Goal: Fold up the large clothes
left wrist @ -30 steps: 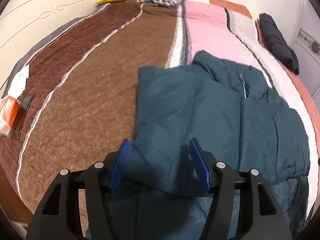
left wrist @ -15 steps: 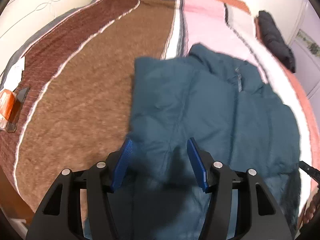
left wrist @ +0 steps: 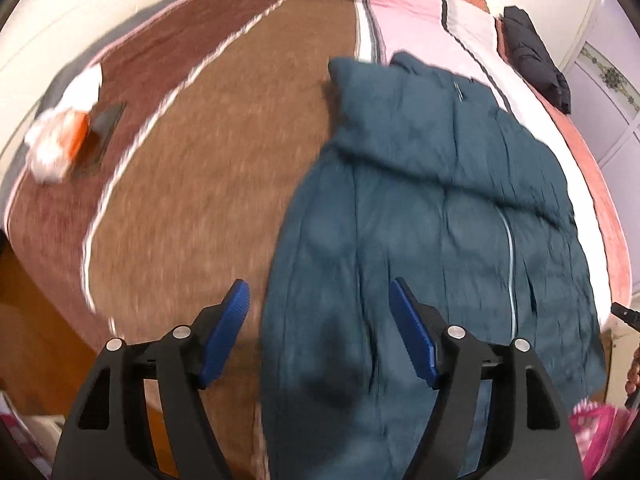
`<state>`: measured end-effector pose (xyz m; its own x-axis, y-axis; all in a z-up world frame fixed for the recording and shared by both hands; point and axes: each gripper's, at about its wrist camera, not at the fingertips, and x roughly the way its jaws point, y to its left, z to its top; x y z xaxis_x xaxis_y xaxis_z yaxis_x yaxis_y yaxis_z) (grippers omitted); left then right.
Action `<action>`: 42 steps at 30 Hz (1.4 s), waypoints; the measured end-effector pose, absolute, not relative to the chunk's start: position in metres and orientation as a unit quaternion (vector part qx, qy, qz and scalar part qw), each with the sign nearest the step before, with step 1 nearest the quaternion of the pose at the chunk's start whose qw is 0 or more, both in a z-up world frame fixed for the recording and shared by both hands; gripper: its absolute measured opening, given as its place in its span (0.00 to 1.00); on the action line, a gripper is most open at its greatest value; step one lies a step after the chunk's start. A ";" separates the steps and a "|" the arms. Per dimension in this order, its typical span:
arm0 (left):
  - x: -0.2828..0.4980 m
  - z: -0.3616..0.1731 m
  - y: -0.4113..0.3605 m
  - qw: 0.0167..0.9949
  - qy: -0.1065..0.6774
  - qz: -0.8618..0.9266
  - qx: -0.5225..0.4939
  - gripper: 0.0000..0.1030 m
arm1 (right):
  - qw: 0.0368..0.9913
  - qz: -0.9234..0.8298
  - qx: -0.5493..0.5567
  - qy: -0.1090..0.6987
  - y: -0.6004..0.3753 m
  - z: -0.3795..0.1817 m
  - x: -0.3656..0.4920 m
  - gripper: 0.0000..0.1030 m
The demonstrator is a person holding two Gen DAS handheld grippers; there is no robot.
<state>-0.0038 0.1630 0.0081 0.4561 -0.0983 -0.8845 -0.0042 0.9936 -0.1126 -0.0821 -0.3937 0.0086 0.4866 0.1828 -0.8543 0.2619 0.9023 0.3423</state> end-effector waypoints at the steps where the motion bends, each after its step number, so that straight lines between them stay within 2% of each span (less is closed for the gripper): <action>1: -0.011 0.006 0.163 0.850 0.524 -0.030 -0.049 0.70 | 0.826 -0.021 0.235 0.512 -0.398 0.005 -0.092 0.51; 5: -0.041 -0.001 0.169 0.839 0.540 -0.040 -0.050 0.71 | 0.798 0.005 0.297 0.525 -0.404 -0.006 -0.123 0.52; 7: -0.052 -0.004 0.176 0.835 0.545 -0.044 -0.062 0.71 | 0.788 0.023 0.318 0.527 -0.403 -0.011 -0.133 0.63; 14: -0.081 -0.015 0.202 0.818 0.557 -0.037 -0.140 0.71 | 0.762 0.059 0.329 0.555 -0.377 -0.036 -0.137 0.63; 16: -0.088 -0.016 0.207 0.815 0.557 -0.039 -0.157 0.71 | 0.762 0.068 0.318 0.560 -0.369 -0.036 -0.136 0.53; 18: -0.097 -0.018 0.209 0.813 0.558 -0.040 -0.163 0.71 | 0.765 0.072 0.308 0.561 -0.365 -0.033 -0.135 0.47; 27: -0.103 -0.043 0.204 0.780 0.579 -0.073 -0.224 0.70 | 0.762 0.076 0.314 0.562 -0.368 -0.034 -0.139 0.41; 28: -0.102 -0.044 0.202 0.781 0.578 -0.078 -0.226 0.63 | 0.763 0.075 0.313 0.561 -0.367 -0.034 -0.139 0.38; 29: -0.102 -0.045 0.200 0.780 0.577 -0.085 -0.227 0.49 | 0.764 0.077 0.313 0.559 -0.367 -0.033 -0.139 0.35; 31: -0.101 -0.045 0.197 0.779 0.579 -0.093 -0.222 0.35 | 0.767 0.080 0.308 0.557 -0.366 -0.030 -0.139 0.26; 34: -0.101 -0.038 0.196 0.788 0.569 -0.101 -0.212 0.15 | 0.772 0.089 0.312 0.546 -0.367 -0.025 -0.140 0.17; 37: -0.099 -0.022 0.196 0.802 0.545 -0.115 -0.214 0.10 | 0.779 0.107 0.337 0.518 -0.371 -0.015 -0.140 0.14; 42: -0.085 0.015 0.190 0.835 0.490 -0.134 -0.211 0.09 | 0.800 0.138 0.371 0.450 -0.383 0.022 -0.129 0.13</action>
